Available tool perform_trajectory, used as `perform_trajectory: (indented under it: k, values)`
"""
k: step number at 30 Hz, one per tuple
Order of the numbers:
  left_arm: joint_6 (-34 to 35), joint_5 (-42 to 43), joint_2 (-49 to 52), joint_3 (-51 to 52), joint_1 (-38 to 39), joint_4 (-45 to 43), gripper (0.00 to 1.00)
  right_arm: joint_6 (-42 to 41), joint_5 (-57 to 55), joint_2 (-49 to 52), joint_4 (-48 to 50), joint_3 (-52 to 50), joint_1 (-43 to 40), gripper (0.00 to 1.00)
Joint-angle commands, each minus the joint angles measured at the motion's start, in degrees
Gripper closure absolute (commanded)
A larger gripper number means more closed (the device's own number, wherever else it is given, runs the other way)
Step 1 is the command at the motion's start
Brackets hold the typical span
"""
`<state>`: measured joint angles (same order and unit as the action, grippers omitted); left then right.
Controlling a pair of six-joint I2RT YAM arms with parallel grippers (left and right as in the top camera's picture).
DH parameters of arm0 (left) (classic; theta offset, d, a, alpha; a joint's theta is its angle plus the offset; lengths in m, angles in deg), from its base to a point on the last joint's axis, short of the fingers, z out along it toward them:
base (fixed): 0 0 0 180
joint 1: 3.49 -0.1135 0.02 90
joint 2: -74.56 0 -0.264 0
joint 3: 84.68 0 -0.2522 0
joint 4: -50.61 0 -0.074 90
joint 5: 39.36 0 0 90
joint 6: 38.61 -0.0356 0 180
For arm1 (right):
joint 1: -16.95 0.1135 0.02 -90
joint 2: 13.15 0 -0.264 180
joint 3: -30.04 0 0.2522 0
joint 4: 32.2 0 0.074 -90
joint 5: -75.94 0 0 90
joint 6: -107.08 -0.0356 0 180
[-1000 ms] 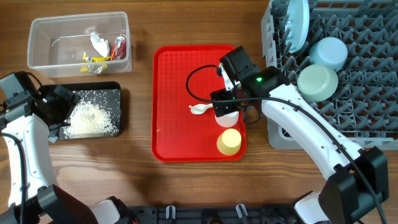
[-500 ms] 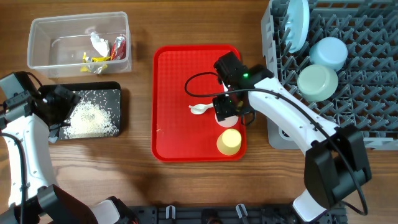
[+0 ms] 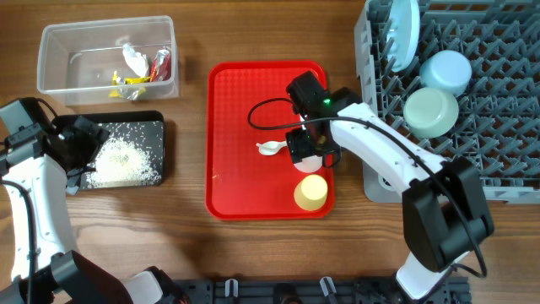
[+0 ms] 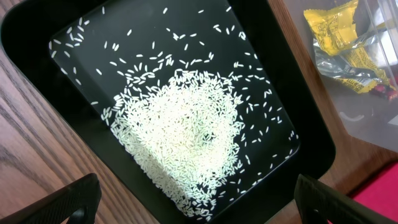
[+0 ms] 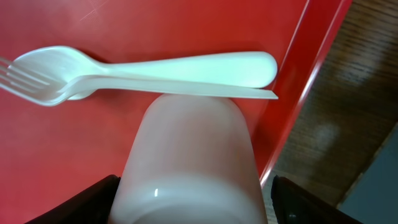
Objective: Sort waste into correct bins and load items into the dishwasher rack
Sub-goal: 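Lift the pink cup and carry it to the dish rack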
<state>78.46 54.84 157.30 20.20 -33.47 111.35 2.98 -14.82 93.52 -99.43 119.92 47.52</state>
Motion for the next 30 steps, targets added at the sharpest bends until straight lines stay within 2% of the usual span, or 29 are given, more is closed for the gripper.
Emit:
perform_trajectory:
  k: [1,5,12,16,23,30]
  values:
    - [-0.94,-0.15,0.44,-0.35,-0.13,0.24,0.00,-0.85,-1.40,1.90,0.68,-0.11,0.02,0.20]
    - [-0.94,-0.15,0.44,-0.35,-0.13,0.39,0.00,-0.85,-1.42,1.88,0.52,-0.11,0.02,0.20]
    - [-0.94,-0.15,0.44,-0.35,-0.13,0.39,0.00,-0.79,-2.34,1.70,-0.57,-0.11,0.02,0.36]
    - [-0.94,-0.15,0.44,-0.35,-0.13,0.39,0.00,0.33,-2.32,1.07,-1.29,-0.02,0.00,0.41]
    - [-0.94,-0.15,0.46,-0.35,-0.13,0.37,0.00,1.81,-2.71,-0.96,-3.10,2.67,-0.55,0.42]
    - [-0.94,-0.15,0.48,-0.35,-0.13,0.37,0.00,2.16,-6.62,-5.49,-11.28,12.28,-0.59,0.43]
